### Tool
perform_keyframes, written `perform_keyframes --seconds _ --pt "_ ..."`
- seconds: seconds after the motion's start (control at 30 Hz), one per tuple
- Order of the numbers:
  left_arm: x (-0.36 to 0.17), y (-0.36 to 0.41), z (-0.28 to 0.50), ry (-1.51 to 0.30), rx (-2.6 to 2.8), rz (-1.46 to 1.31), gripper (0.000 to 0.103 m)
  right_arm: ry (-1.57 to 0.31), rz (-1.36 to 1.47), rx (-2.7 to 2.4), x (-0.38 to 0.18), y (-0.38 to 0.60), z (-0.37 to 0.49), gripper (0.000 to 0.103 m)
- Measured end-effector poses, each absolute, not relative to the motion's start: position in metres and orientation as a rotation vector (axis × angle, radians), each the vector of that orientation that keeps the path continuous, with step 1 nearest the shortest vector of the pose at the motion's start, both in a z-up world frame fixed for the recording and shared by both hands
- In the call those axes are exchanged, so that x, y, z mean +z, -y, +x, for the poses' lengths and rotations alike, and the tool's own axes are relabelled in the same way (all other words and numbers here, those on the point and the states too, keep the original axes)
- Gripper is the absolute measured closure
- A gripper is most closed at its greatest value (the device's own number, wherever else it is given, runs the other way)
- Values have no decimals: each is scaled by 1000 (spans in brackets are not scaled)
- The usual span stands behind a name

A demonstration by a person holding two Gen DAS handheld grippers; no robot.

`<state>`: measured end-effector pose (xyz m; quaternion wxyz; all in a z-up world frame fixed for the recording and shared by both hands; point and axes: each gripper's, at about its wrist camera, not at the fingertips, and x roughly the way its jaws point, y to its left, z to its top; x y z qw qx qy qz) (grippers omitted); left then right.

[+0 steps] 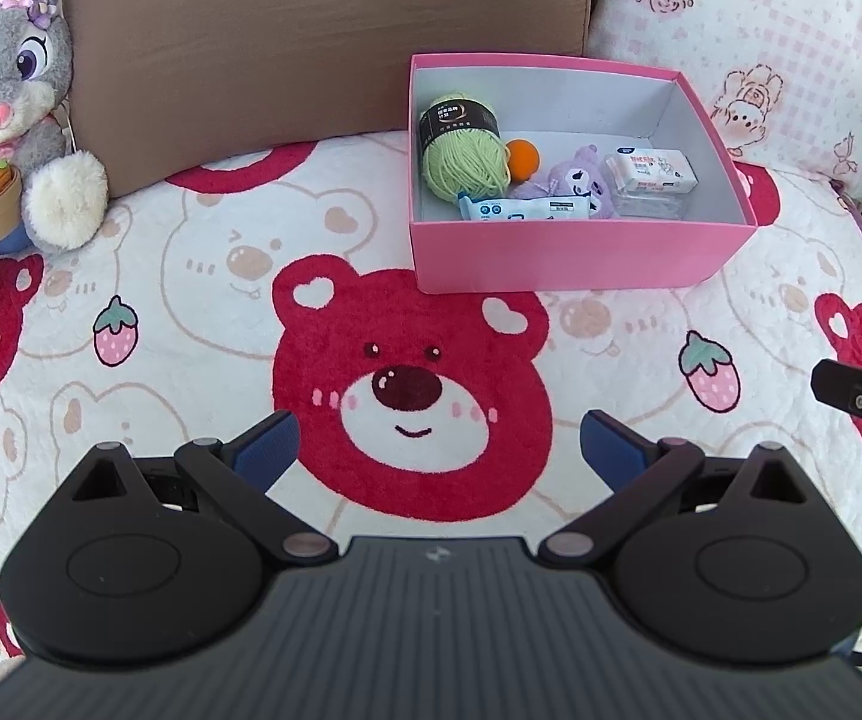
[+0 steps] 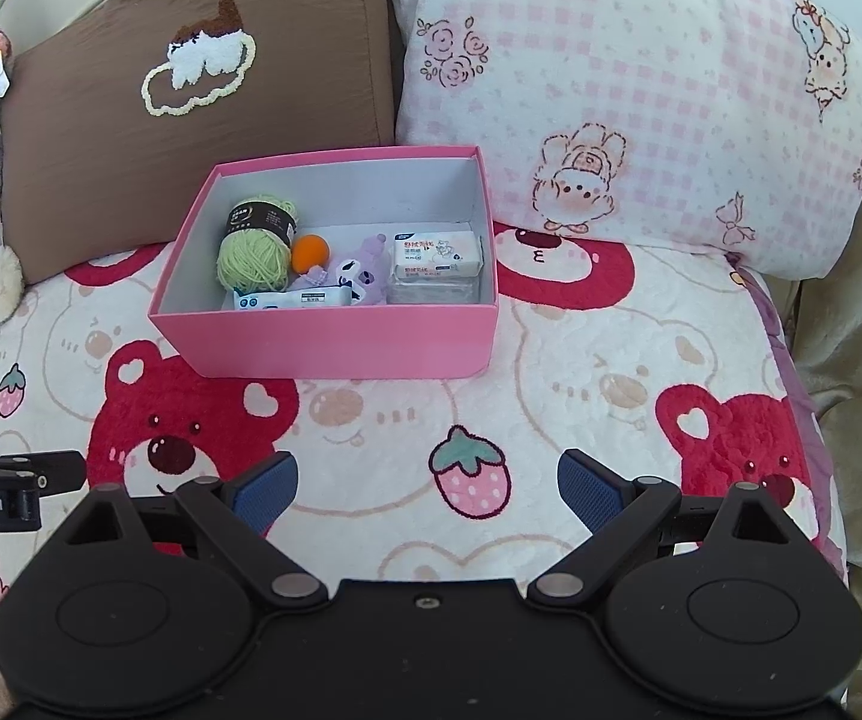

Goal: Organize objects

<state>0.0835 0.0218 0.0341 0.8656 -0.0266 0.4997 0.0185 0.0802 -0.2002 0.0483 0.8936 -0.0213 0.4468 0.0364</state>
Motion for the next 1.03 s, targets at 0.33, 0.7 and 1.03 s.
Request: perform_keyframes --seconds 0.33,0.7,1.03 --pt "34 -22 83 -1050 39 -52 2 -929 -43 73 47 201 80 7" --pt "35 -20 82 -1041 33 -48 2 -931 -43 74 47 201 80 7" --pt "35 -21 83 -1045 30 -50 2 -934 -41 72 46 200 78 7"
